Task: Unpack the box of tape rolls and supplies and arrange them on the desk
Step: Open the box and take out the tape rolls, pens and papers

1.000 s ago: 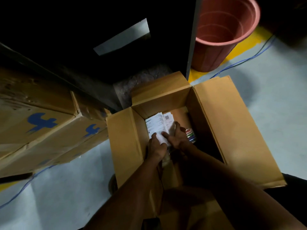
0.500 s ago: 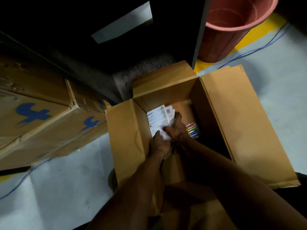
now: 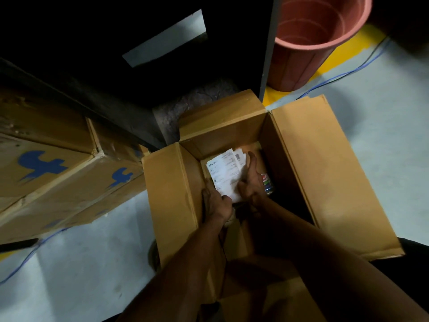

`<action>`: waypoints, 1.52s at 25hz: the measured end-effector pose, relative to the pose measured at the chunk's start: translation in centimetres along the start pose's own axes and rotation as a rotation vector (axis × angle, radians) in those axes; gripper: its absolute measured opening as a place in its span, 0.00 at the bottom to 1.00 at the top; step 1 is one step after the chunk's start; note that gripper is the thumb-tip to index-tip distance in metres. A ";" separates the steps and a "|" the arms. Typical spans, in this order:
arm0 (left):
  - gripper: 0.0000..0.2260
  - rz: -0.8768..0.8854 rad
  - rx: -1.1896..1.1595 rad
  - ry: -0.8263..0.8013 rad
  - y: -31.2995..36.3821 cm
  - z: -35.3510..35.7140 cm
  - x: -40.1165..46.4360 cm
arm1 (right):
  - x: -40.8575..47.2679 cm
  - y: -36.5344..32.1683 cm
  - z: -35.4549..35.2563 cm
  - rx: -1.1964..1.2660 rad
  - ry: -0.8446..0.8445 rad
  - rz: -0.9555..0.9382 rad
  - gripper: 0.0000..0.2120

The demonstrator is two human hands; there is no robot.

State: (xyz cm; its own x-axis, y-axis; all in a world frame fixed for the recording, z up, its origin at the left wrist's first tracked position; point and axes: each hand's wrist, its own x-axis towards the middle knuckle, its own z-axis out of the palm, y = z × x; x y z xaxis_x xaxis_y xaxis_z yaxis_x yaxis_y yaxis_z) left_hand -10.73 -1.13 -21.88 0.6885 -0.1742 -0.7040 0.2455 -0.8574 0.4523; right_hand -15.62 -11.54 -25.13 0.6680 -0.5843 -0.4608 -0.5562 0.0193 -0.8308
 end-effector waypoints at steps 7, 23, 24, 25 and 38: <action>0.38 0.040 -0.218 -0.007 0.6 1.7 2.7 | -5.5 -2.5 -4.8 0.098 0.082 -0.137 0.41; 0.29 0.512 -0.367 0.156 9.2 -8.8 -16.9 | -15.3 -15.6 -10.6 0.088 0.094 -0.436 0.36; 0.26 0.558 -0.379 0.166 9.2 -9.4 -17.8 | -15.9 -16.1 -10.6 0.100 0.113 -0.445 0.33; 0.22 0.589 -0.399 0.160 9.2 -10.0 -18.5 | -16.3 -16.4 -10.6 0.099 0.133 -0.441 0.29; 0.12 0.869 -0.515 0.218 15.6 -19.8 -30.4 | -23.6 -29.8 -16.5 0.281 0.310 -0.487 0.17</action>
State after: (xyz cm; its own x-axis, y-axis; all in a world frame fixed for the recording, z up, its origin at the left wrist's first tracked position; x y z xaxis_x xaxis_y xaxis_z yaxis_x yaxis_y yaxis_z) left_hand -14.33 0.38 17.47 0.8638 -0.4990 0.0694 -0.1687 -0.1568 0.9731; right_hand -22.95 -11.72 15.68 0.6138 -0.7866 0.0668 -0.0459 -0.1201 -0.9917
